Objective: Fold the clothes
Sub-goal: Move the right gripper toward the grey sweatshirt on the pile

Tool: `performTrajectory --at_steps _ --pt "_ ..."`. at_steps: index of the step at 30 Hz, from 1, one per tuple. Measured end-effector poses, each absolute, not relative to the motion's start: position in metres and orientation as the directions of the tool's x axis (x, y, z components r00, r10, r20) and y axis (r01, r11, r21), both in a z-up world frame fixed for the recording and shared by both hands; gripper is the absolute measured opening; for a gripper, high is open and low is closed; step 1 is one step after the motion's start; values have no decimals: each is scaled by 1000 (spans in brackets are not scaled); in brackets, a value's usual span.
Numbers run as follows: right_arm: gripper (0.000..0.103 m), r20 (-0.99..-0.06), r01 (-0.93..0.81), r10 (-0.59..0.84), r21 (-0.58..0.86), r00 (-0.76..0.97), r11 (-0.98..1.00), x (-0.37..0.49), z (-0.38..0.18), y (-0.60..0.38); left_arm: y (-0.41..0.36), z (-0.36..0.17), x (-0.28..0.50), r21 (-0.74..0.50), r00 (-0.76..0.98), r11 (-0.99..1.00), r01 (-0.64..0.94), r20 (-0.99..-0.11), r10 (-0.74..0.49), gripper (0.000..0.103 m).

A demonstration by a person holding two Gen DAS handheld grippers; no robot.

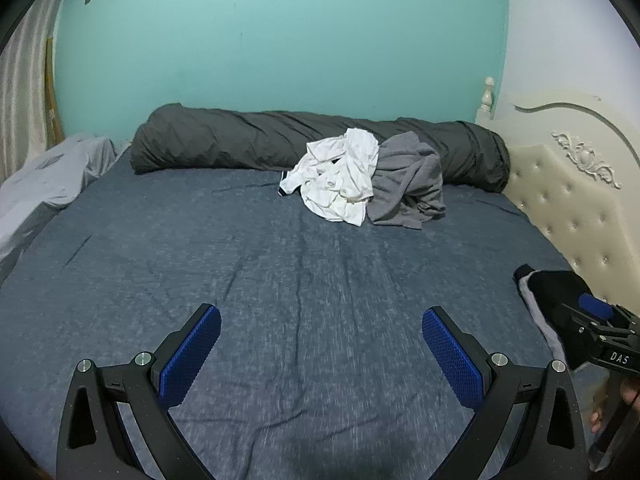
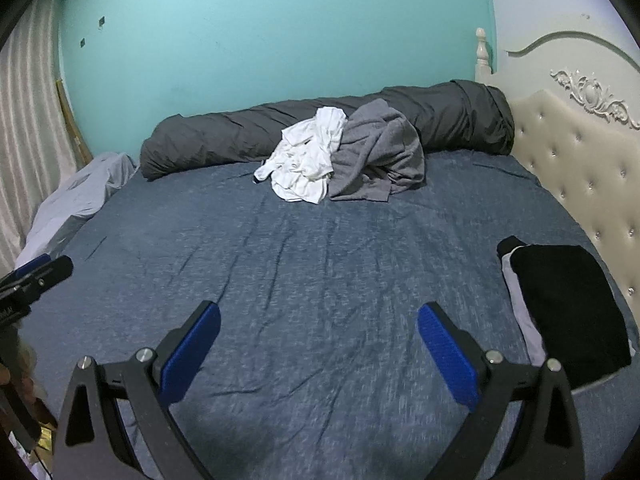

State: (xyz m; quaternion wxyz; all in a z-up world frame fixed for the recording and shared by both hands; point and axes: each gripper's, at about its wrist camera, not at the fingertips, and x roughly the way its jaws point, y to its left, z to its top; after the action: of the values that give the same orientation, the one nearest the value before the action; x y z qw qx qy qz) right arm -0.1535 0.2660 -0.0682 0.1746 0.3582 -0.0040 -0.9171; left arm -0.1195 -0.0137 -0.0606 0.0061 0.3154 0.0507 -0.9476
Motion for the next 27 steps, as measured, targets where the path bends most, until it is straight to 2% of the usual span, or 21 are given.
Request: performTrajectory --at_steps 2,4,10,19,27 --pt "100 -656 311 -325 143 -681 -940 -176 -81 270 -13 -72 -141 -96 -794 -995 -7 -605 64 103" --pt "100 -658 309 -320 138 -682 -941 -201 -95 270 -12 -84 -162 -100 -763 -977 -189 -611 211 103" --pt "100 -664 304 -303 118 -683 -945 -276 -137 268 1 -129 -235 -129 -747 -974 -188 -625 227 103" --pt "99 -687 307 -321 149 -651 -940 -371 -169 247 8 -181 -331 -179 -693 -970 -166 -678 244 103" --pt "86 -707 308 -339 177 -621 -935 -455 -197 228 11 -192 -383 -190 -656 -968 -165 -712 252 103"
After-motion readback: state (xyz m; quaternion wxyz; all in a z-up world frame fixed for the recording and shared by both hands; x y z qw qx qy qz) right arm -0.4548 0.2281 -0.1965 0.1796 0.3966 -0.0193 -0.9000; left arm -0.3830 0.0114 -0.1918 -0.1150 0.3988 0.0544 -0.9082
